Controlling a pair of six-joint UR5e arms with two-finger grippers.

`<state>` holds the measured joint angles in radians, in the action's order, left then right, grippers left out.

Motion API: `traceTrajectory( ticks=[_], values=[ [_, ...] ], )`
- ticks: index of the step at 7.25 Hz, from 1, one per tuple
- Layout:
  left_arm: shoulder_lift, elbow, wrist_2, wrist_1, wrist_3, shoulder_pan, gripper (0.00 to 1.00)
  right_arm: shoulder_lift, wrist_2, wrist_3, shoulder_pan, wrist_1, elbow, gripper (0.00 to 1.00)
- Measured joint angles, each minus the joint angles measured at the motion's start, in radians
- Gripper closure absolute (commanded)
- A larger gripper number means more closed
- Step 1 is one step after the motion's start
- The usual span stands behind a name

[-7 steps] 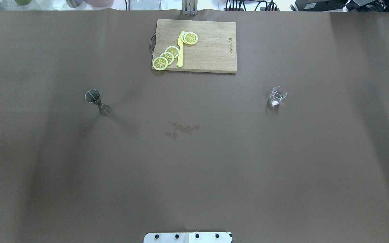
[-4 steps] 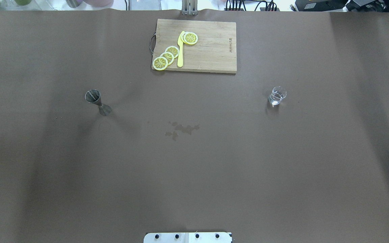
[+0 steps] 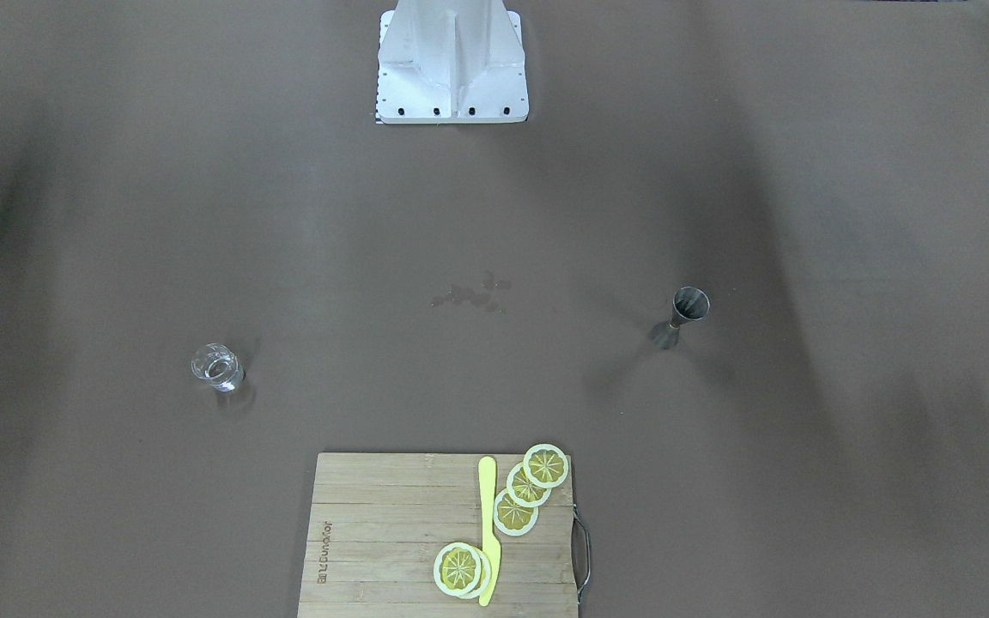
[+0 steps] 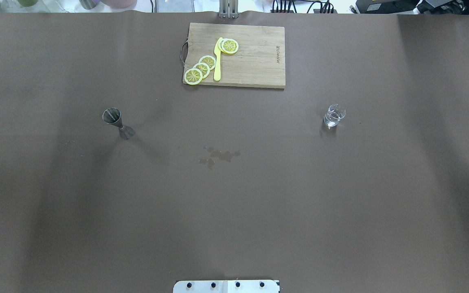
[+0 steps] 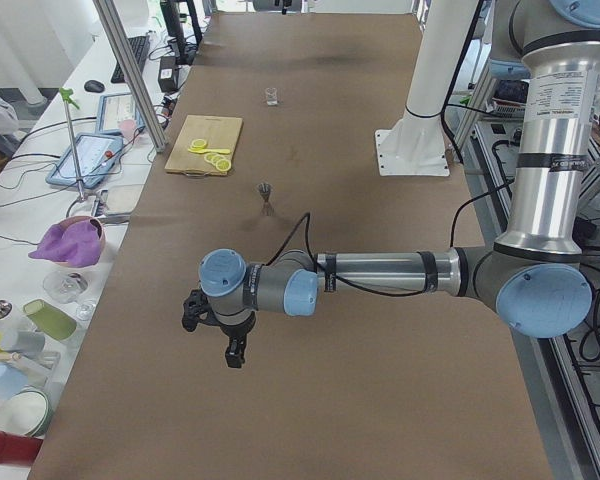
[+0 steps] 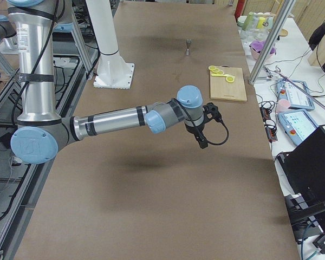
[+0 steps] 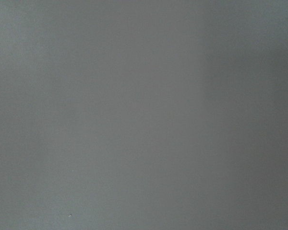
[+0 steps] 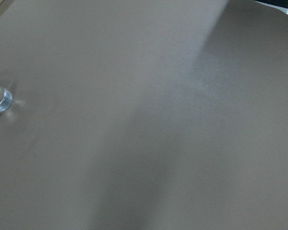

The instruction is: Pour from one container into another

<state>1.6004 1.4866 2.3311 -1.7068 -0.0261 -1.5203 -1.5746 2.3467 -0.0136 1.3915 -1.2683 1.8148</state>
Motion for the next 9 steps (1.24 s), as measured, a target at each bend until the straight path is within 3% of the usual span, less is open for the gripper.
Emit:
traceTrajectory(
  ticks=[2, 4, 7, 9],
  values=[
    [-0.08, 0.016, 0.002, -0.142, 0.002, 0.002, 0.02, 0.034, -0.032, -0.132, -0.095, 0.095, 0.001, 0.0],
    [-0.154, 0.023, 0.039, -0.334, 0.002, 0.021, 0.02, 0.062, -0.051, -0.232, -0.13, 0.207, -0.064, 0.0],
    [-0.187, 0.043, 0.072, -0.633, -0.004, 0.125, 0.02, 0.084, 0.045, -0.292, -0.144, 0.264, -0.149, 0.0],
    [-0.188, 0.044, 0.075, -0.773, -0.005, 0.204, 0.02, 0.087, 0.091, -0.363, -0.145, 0.377, -0.219, 0.0]
  ],
)
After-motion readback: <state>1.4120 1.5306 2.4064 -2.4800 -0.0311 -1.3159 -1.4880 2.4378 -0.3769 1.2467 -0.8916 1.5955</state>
